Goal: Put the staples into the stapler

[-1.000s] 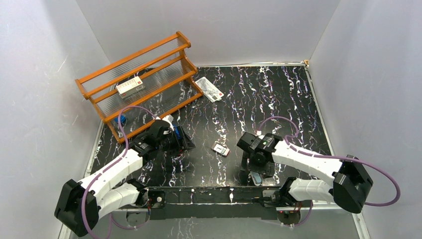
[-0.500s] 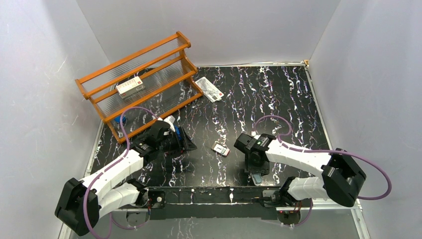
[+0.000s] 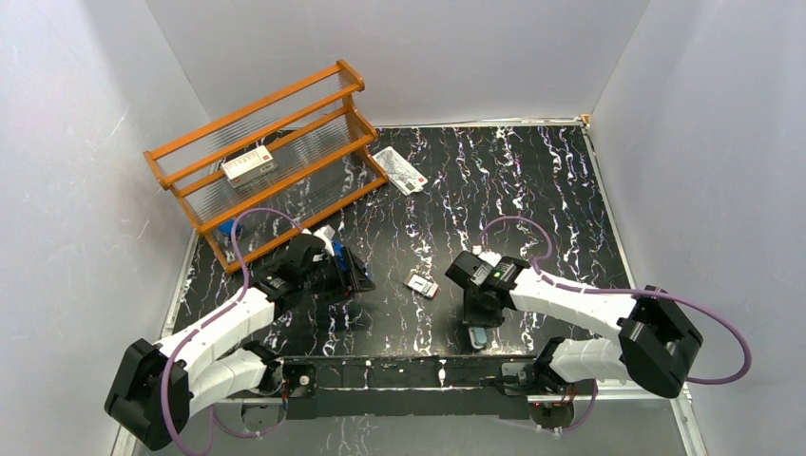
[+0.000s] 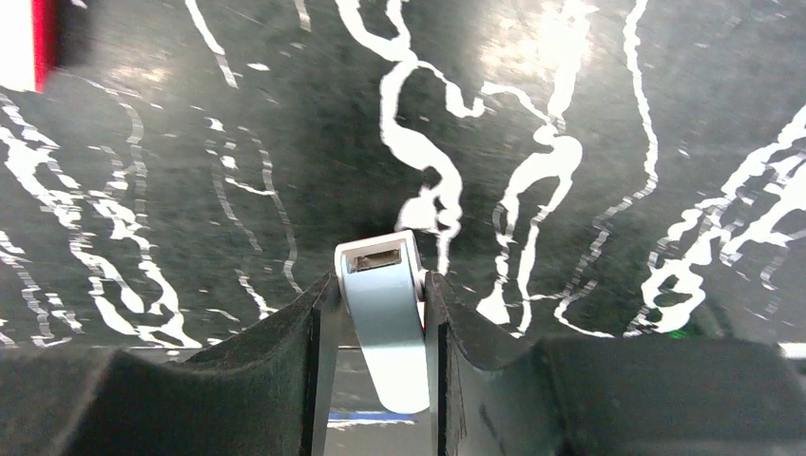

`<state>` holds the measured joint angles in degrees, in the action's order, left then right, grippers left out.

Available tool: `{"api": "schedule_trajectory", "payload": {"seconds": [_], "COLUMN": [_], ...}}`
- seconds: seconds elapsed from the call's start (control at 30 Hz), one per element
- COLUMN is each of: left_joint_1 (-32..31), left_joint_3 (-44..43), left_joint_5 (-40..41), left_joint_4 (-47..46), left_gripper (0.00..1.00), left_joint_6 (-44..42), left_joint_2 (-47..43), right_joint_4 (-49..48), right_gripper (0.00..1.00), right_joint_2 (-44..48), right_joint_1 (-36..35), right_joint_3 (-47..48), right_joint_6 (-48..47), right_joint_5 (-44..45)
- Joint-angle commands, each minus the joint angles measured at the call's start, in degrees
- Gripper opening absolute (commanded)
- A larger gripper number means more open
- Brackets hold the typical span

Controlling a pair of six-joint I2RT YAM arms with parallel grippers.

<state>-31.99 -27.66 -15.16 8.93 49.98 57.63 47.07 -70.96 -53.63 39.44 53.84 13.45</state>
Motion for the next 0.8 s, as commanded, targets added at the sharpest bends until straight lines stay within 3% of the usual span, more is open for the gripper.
{"api": "schedule_trajectory", "payload": {"seconds": [0.0, 0.27, 0.37, 0.43, 0.5, 0.77], "left_joint_1": [0.3, 0.3, 0.3, 0.3, 0.3, 0.3], "left_joint_3": [0.3, 1.2, 1.6, 1.6, 1.7, 1.6], "left_joint_5": [-2.1, -4.2, -5.1, -5.4, -5.4, -5.5], "left_joint_4": [-2.0, -3.4, -4.1, -4.2, -4.2, -4.8], "left_gripper": [0.63, 0.63, 0.63, 0.63, 0.63, 0.63], "left_joint_6": [-0.1, 0.7, 0.7, 0.4, 0.2, -0.3], "left_joint_2": [-0.7, -0.5, -0.6, -0.6, -0.6, 0.5], "right_joint_4": [-9.4, -5.8, -3.5, -2.4, -1.9, 1.3], "right_gripper": [0.42, 0.42, 0.53, 0.66, 0.74, 0.74], "right_joint_2": [-0.6, -14.0, -15.9, -16.0, -15.2, -7.3], "right_joint_1": [0.2, 0.1, 0.1, 0.1, 0.1, 0.1], "right_joint_3": [2.1, 11.9, 14.4, 15.3, 15.1, 10.5], "right_joint_6": [3.3, 3.0, 0.4, -0.8, -1.4, -3.4], "right_joint_5": [-2.0, 3.1, 4.7, 4.2, 2.7, -4.0]}}
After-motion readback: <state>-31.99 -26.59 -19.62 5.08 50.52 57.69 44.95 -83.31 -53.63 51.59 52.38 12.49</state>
